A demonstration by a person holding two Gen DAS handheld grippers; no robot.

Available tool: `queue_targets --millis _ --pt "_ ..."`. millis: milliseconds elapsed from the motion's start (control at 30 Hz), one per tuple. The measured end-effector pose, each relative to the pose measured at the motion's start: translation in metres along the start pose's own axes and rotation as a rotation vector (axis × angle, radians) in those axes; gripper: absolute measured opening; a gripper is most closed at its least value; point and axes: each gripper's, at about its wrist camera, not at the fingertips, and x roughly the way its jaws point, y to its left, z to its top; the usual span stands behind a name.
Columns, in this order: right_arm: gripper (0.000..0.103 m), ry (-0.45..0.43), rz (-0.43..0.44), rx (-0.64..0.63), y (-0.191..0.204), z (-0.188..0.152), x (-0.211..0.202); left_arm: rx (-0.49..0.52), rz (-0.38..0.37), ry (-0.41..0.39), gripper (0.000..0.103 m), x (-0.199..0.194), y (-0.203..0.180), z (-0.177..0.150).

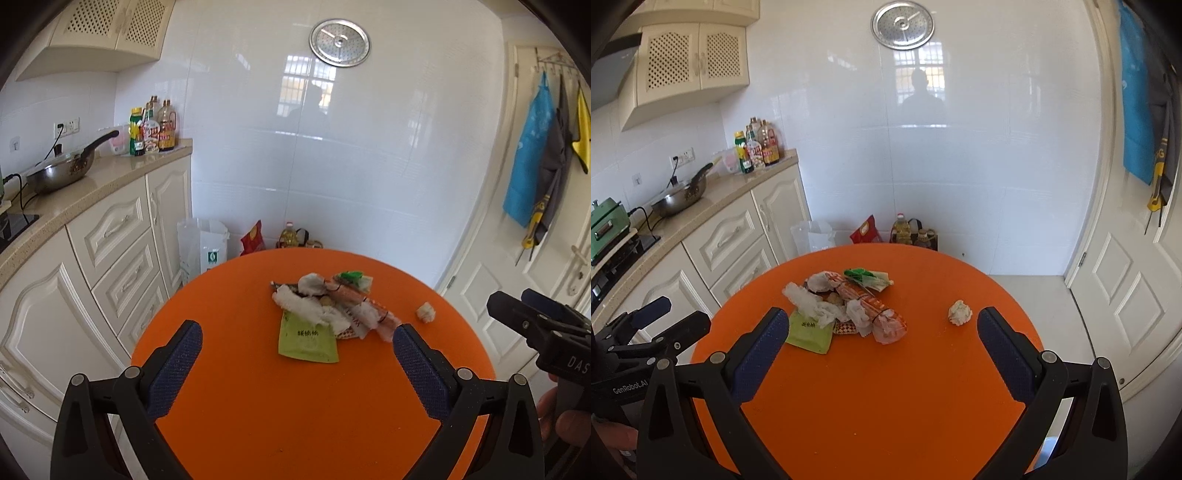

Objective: Collect trash
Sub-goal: 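Move both tools back over the orange table, then grasp the bubble wrap with the left gripper while the right gripper grasps the orange-printed bag roll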

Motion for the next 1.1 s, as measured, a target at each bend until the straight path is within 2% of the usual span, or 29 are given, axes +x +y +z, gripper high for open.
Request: queue_targets --millis 300,600,733,833,867,933,967,1033,1100 --pt "0.103 0.133 0.016 0.014 -0.019 -0.004 0.07 0.02 0.004 0.097 0.102 0.089 -0.014 0.035" --pt "0.103 0.233 0.088 0.008 -0.025 0.002 0.145 0.072 0.008 0.197 0.102 0.217 -0.044 0.071" --pt "0.103 0.256 0.115 0.011 -0.025 0.006 0.169 0.093 0.003 0.258 0.102 0.274 -0.053 0.079" --pt "0.103 0.272 0.125 0.018 -0.028 0.007 0.181 0.102 -0.009 0.273 0.099 0.308 -0.056 0.088" --pt "0.103 0.278 0.126 0.017 -0.028 0.007 0.185 0.099 -0.025 0.272 0.093 0.315 -0.056 0.09" --pt "0.103 0.292 0.134 0.011 -0.028 0.007 0.193 0.084 -0.069 0.28 0.076 0.333 -0.054 0.098" --pt "0.103 0.297 0.134 0.007 -0.027 0.006 0.196 0.073 -0.09 0.286 0.06 0.339 -0.052 0.101" --pt "0.103 0.312 0.147 -0.006 -0.022 0.005 0.203 0.067 -0.11 0.283 0.053 0.352 -0.05 0.109" --pt "0.103 0.326 0.162 -0.024 -0.016 0.006 0.21 0.053 -0.134 0.279 0.037 0.362 -0.047 0.117"
